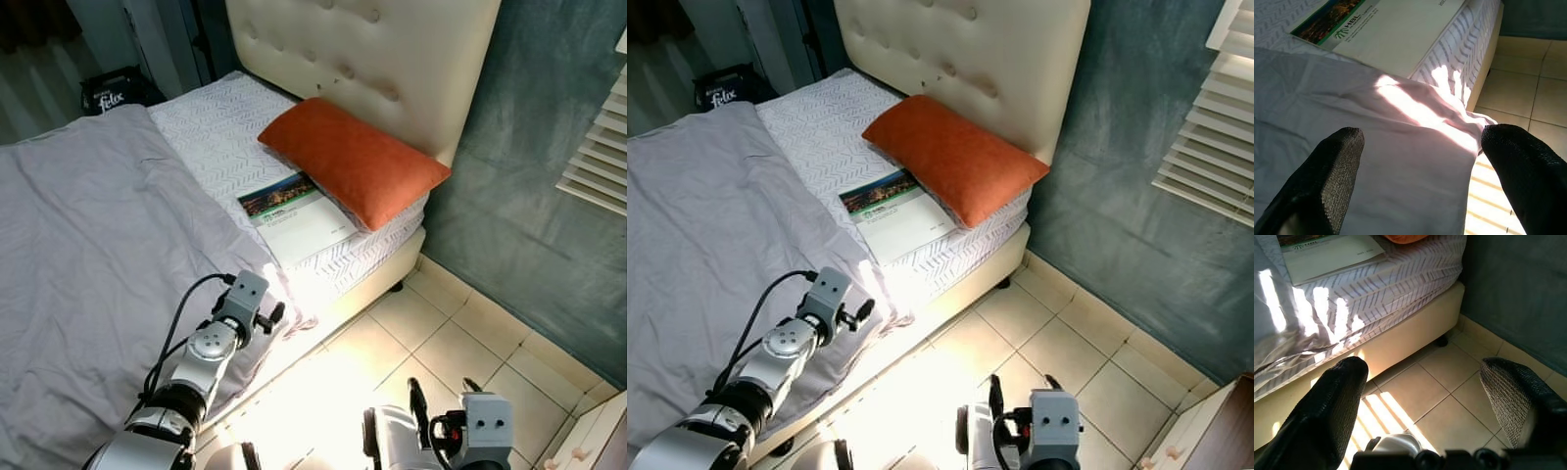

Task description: Clean up the room

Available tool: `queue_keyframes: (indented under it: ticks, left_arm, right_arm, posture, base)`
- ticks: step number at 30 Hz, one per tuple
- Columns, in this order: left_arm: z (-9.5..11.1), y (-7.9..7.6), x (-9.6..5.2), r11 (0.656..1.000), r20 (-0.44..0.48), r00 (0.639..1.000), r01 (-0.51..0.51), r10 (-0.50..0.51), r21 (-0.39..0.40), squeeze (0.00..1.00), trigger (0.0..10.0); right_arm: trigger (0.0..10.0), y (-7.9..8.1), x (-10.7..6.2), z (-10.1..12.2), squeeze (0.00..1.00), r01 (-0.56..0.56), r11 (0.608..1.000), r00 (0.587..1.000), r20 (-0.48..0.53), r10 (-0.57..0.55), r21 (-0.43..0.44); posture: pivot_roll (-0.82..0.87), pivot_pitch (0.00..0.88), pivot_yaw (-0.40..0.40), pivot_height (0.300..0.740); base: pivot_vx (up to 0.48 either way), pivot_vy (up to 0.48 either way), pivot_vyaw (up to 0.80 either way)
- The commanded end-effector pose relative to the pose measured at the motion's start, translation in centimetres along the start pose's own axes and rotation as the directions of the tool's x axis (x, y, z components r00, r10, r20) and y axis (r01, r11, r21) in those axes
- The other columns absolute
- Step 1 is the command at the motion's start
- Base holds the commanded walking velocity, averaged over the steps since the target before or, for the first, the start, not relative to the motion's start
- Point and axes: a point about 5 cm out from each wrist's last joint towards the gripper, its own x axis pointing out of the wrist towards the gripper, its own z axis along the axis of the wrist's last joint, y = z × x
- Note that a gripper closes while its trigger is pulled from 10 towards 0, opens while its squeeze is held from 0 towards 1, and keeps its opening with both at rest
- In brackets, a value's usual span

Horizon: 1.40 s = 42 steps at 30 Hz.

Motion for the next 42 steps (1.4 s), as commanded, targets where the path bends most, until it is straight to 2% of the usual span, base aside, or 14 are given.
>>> queue_keyframes:
  ticks: [1, 17, 18, 19, 20, 22, 23, 25, 30, 32, 33, 35, 38, 42]
  left_arm:
    - [-0.5, 0.3, -0.2, 1.0, -0.023, 1.0, -0.002, 0.002, 0.015, 0.0, 10.0]
    - [-0.5, 0.3, -0.2, 1.0, -0.023, 1.0, -0.002, 0.002, 0.015, 0.0, 10.0]
    - [-1.4, 1.1, -1.0, 1.0, 0.003, 1.0, -0.014, 0.014, -0.006, 0.0, 10.0]
    - [-2.3, 1.7, -2.8, 0.999, 0.058, 0.998, -0.029, 0.032, -0.043, 0.0, 10.0]
    - [-2.3, 1.7, -2.8, 0.999, 0.058, 0.998, -0.029, 0.032, -0.043, 0.0, 10.0]
    - [-2.9, 2.0, -6.5, 0.995, 0.136, 0.989, -0.044, 0.056, -0.086, 0.0, 10.0]
    - [-2.8, 1.6, -8.5, 0.992, 0.154, 0.985, -0.056, 0.073, -0.111, 0.0, 10.0]
    - [-2.9, 1.3, -10.5, 0.985, 0.16, 0.98, -0.093, 0.115, -0.142, 0.0, 10.0]
    - [-3.2, 1.5, -10.9, 0.973, 0.168, 0.968, -0.159, 0.187, -0.164, 0.0, 10.0]
    - [-2.5, 1.0, -12.2, 0.971, 0.193, 0.959, -0.176, 0.206, -0.163, 0.0, 10.0]
    - [-1.4, 0.3, -14.2, 0.966, 0.21, 0.951, -0.19, 0.225, -0.175, 0.0, 10.0]
    - [-1.0, -0.1, -15.0, 0.961, 0.206, 0.948, -0.204, 0.242, -0.188, 0.0, 10.0]
    - [-1.0, -0.8, -15.0, 0.959, 0.182, 0.951, -0.215, 0.249, -0.186, 0.0, 10.0]
    - [-1.2, -0.9, -12.8, 0.967, 0.176, 0.96, -0.191, 0.22, -0.169, 0.0, 10.0]
  right_arm:
    - [10.0, 0.2, 0.0, 0.4, 0.0, -0.011, 1.0, 1.0, 0.011, 0.011, -0.009]
    - [10.0, 0.2, 0.0, 0.4, 0.0, -0.011, 1.0, 1.0, 0.011, 0.011, -0.009]
    - [10.0, 2.2, -2.9, 1.6, 0.0, -0.048, 0.998, 0.999, 0.01, 0.047, 0.049]
    - [10.0, 3.2, -4.1, 2.9, 0.0, -0.081, 0.992, 0.996, 0.034, 0.078, 0.1]
    - [10.0, 3.2, -4.1, 2.9, 0.0, -0.081, 0.992, 0.996, 0.034, 0.078, 0.1]
    - [10.0, 3.9, -4.9, 4.3, 0.0, -0.124, 0.981, 0.991, 0.071, 0.115, 0.149]
    - [10.0, 3.6, -4.3, 4.5, 0.0, -0.139, 0.98, 0.988, 0.085, 0.128, 0.143]
    - [10.0, 3.0, -2.6, 4.5, 0.0, -0.161, 0.979, 0.984, 0.101, 0.149, 0.124]
    - [10.0, 2.4, -0.6, 4.8, 0.0, -0.172, 0.979, 0.98, 0.123, 0.159, 0.106]
    - [10.0, 2.4, 0.1, 5.5, 0.0, -0.18, 0.978, 0.976, 0.146, 0.164, 0.103]
    - [10.0, 2.4, 0.2, 6.2, 0.0, -0.191, 0.974, 0.97, 0.172, 0.169, 0.12]
    - [10.0, 2.3, 0.5, 6.6, 0.0, -0.194, 0.973, 0.968, 0.187, 0.169, 0.128]
    - [10.0, 2.0, 0.9, 6.5, 0.0, -0.192, 0.973, 0.968, 0.186, 0.167, 0.126]
    - [10.0, 2.4, 1.7, 6.4, 0.0, -0.213, 0.97, 0.964, 0.184, 0.19, 0.115]
  posture:
    - [-0.24, 0.088, 0.064, 0.621]
    - [-0.24, 0.088, 0.064, 0.621]
    - [-0.23, 0.34, 0.082, 0.621]
    - [-0.19, 0.292, 0.077, 0.621]
    - [-0.19, 0.292, 0.077, 0.621]
    - [-0.15, 0.241, 0.065, 0.621]
    - [-0.11, 0.192, 0.048, 0.621]
    - [-0.08, 0.152, 0.028, 0.621]
    - [-0.04, 0.082, -0.005, 0.621]
    - [-0.03, 0.059, -0.011, 0.621]
    - [-0.02, 0.042, -0.015, 0.621]
    - [-0.02, 0.026, -0.015, 0.621]
    - [-0.02, 0.01, -0.018, 0.621]
    - [-0.02, 0.008, -0.013, 0.621]
  base:
    - [0.0, 0.0, 0.0]
    - [0.0, 0.0, 0.0]
    - [0.0, 0.0, 0.0]
    - [0.0, 0.0, 0.0]
    - [0.0, 0.0, 0.0]
    - [0.0, 0.0, 0.0]
    - [0.0, 0.0, 0.0]
    - [0.0, 0.0, 0.0]
    - [0.0, 0.0, 0.0]
    - [0.0, 0.0, 0.0]
    - [0.0, 0.0, 0.0]
    - [0.0, 0.0, 0.0]
    - [0.0, 0.0, 0.0]
    - [0.0, 0.0, 0.0]
